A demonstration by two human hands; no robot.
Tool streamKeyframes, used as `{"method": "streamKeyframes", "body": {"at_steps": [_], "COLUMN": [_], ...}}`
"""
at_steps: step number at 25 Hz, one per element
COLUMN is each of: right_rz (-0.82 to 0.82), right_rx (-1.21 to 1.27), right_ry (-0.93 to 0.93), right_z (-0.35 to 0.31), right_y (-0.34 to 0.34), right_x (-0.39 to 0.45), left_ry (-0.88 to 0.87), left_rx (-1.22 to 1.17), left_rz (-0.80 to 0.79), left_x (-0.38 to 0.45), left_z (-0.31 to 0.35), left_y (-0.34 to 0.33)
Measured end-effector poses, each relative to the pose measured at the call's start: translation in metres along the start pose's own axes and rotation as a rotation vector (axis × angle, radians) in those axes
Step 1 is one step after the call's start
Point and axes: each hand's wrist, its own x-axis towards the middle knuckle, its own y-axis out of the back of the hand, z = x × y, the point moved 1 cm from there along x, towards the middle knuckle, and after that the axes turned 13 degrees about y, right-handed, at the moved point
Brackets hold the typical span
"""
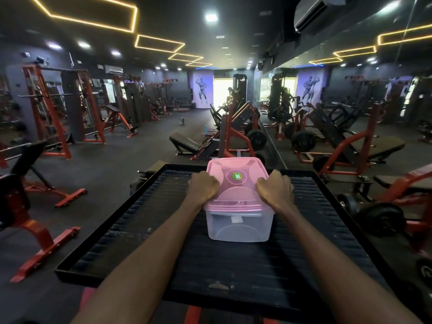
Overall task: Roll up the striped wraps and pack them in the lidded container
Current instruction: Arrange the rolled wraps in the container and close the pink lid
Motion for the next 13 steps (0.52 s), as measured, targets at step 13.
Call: {"method": "streamKeyframes", "body": {"at_steps": [13], "right_rz": [-0.061], "right_rx": [0.048], "right_ry": [-0.05], "right_z": [0.01], "right_y": [-0.0045], "right_x": [-0.0049], "left_ry": [0.007], "left_rx": [-0.009], "left_rz": [0.052], "left_x": [0.0003], "left_z": [-0.0062], "left_y": [-0.0077]}}
